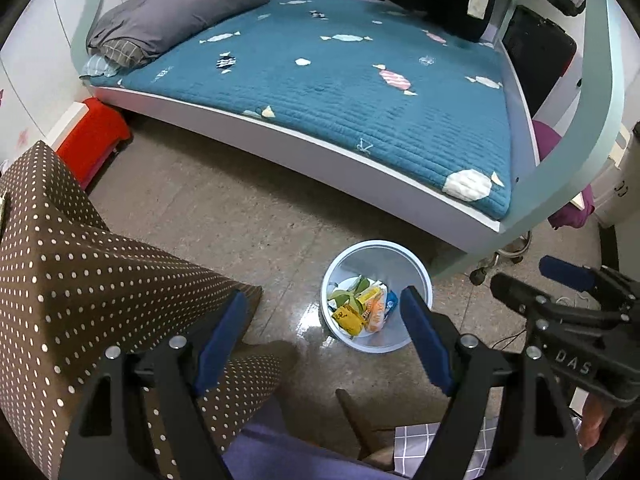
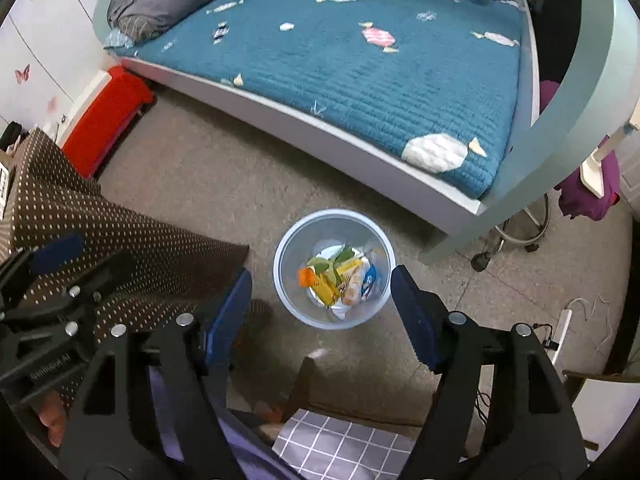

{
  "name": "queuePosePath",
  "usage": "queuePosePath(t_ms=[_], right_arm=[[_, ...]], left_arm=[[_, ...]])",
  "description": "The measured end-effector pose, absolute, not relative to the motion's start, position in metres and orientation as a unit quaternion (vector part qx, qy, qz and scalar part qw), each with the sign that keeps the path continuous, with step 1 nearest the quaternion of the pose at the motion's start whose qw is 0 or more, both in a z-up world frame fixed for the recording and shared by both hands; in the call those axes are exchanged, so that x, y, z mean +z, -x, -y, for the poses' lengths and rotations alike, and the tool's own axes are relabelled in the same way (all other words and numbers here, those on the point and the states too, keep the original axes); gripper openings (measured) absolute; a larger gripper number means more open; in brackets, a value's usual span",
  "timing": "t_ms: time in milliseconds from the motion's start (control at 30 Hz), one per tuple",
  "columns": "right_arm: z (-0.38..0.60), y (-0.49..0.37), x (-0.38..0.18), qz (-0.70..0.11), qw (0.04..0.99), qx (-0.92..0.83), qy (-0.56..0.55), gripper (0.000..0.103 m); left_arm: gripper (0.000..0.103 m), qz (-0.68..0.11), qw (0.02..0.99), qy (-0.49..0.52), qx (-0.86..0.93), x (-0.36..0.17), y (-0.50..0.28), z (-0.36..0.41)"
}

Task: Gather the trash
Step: 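Open the left tool dropping the wrapper while the right tool drops the cap into the bin, then move both open tools back over the table toward the boxes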

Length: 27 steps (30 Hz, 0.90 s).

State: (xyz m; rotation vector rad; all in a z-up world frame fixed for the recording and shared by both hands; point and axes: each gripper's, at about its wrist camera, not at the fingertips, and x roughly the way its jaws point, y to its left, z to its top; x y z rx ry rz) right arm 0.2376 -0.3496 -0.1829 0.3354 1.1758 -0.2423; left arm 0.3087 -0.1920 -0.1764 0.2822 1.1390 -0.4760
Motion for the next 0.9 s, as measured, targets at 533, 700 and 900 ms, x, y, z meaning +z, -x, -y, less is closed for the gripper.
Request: queuePosePath(t_ms=[533, 700, 900], right_arm=[[0.339, -0.232, -0.153, -0.525, 0.831, -0.114, -0.146, 0.071], [0.329, -0.235, -0.138, -0.513, 0.840, -0.108, -0.140, 0.071], [0.309, -0.241, -0.119, -0.498, 0.853, -0.093, -0.125, 0.071]], left_arm=[[0.078, -0.523, 0.812, -0.125, -0.227, -0.164, -0.300, 0.181], [0.078, -0.508, 0.823, -0.117, -0.226, -0.144, -0.297, 0.170], [0.078, -0.488, 0.838, -0.105, -0.219, -0.121, -0.296, 0.148]])
